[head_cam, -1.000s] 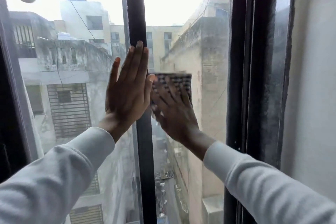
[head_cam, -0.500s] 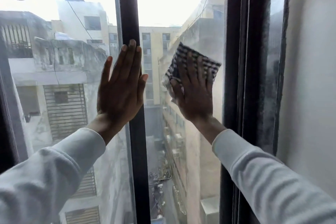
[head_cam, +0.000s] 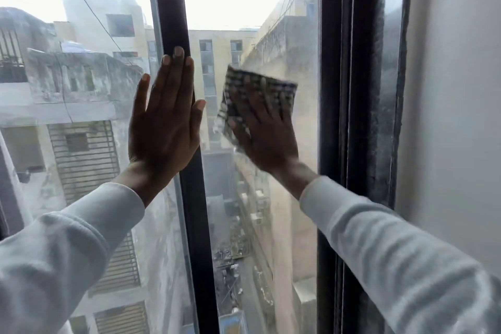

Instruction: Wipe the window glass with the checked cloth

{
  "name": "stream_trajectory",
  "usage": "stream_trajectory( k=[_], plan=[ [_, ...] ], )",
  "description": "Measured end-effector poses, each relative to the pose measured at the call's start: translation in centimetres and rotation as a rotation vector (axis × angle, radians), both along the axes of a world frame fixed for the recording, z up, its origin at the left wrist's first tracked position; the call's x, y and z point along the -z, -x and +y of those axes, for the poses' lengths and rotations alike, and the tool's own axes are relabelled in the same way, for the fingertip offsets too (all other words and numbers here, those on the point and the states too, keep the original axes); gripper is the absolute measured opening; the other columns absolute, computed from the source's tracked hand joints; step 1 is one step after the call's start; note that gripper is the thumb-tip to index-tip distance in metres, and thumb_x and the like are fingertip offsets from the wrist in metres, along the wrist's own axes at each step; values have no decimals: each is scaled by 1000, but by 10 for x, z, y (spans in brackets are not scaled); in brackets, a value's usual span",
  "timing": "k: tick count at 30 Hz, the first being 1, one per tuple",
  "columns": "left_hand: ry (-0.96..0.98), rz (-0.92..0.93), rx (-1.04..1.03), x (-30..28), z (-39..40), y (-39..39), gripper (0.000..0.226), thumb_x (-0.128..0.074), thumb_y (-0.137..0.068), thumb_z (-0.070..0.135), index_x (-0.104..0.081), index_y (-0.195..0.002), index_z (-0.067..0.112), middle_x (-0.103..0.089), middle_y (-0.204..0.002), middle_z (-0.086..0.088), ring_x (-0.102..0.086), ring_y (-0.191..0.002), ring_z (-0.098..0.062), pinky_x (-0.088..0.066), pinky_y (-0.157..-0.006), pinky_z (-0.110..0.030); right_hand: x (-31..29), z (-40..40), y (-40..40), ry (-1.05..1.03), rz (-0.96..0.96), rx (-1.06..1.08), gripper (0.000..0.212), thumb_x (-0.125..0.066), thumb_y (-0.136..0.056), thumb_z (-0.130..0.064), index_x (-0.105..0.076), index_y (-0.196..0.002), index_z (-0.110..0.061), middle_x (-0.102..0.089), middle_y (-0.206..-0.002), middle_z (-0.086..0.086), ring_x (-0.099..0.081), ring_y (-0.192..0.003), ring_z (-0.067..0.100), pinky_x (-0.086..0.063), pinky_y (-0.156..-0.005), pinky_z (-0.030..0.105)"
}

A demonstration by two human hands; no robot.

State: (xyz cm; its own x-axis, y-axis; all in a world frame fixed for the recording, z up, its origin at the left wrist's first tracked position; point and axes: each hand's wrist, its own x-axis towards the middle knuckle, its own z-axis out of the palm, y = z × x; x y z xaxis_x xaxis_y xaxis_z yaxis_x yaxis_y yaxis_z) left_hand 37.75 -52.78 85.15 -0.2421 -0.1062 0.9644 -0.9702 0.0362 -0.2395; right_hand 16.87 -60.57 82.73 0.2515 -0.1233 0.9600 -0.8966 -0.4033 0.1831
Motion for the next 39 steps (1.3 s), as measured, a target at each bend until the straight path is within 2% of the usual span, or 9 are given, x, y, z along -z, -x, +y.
stream_trajectory(
  k=[3, 6, 10, 13, 17, 20, 29, 33, 39],
  plan=[
    [-3, -2, 10, 1, 1, 0, 64, -29, -124, 34, -12, -181, 10, -10, -190, -9, -14, -176, -27, -16, -141, -53, -85, -3, -7, 101, -112, 36, 61, -36, -115, -46, -43, -168, -17, -37, -176, 14, -30, -165, 38, -21, -133, 61],
    [4, -1, 3, -1, 0, 0, 65, -27, -124, 36, -10, -181, 11, -8, -190, -8, -12, -176, -26, -14, -142, -52, -70, -1, -12, 138, -164, 5, 56, -49, -115, -42, -49, -164, -16, -43, -173, 13, -36, -163, 38, -26, -131, 59],
    [16, -9, 13, -1, -2, -2, 65, -27, -124, 37, -10, -181, 12, -9, -190, -8, -14, -176, -25, -12, -142, -49, 46, 12, -14, 5, -115, -67, 56, -56, -113, -44, -54, -162, -17, -46, -172, 10, -36, -163, 37, -26, -132, 60],
    [-11, -5, 29, -2, -3, -3, 65, -25, -124, 38, -8, -182, 14, -6, -190, -7, -12, -177, -25, -9, -141, -47, 171, 28, -4, -59, 10, -93, 54, -66, -109, -23, -53, -162, -17, -45, -172, 7, -33, -164, 34, -32, -132, 58],
    [-45, -1, 28, -1, 0, -2, 66, -24, -124, 40, -6, -181, 13, -4, -191, -7, -11, -177, -25, -7, -141, -47, 258, 47, 18, -203, 80, -98, 107, -85, -86, 5, -30, -173, -23, -22, -183, -3, -23, -169, 25, -36, -131, 49],
    [-93, 15, 28, -1, 10, 1, 68, -19, -123, 46, -5, -181, 13, -3, -191, -7, -8, -177, -23, -4, -142, -47, 228, 59, 28, -211, -35, -162, 91, -79, -92, 9, -40, -169, -19, -29, -180, -2, -30, -166, 30, -49, -121, 53],
    [-313, 43, 89, 8, 70, 24, 84, -15, -116, 67, 7, -181, 18, 13, -190, -1, 10, -177, -21, 5, -142, -48, 32, 111, 70, -13, -19, -124, 61, -59, -109, -1, -43, -167, -12, -36, -177, 8, -23, -167, 41, -30, -134, 56],
    [-375, 52, 119, 12, 99, 34, 87, -12, -114, 71, 8, -181, 20, 16, -189, 0, 13, -176, -20, 5, -143, -48, -3, 139, 82, 33, 10, -84, 69, -62, -105, 10, -41, -168, -10, -35, -177, 11, -23, -166, 45, -26, -136, 55],
    [-441, 83, 197, 23, 146, 48, 86, -12, -114, 72, 7, -181, 21, 15, -189, 1, 13, -176, -20, 5, -143, -47, -7, 220, 90, -64, -11, -34, 61, -58, -108, 6, -43, -166, -7, -35, -177, 13, -22, -166, 44, -39, -128, 59]
  ],
)
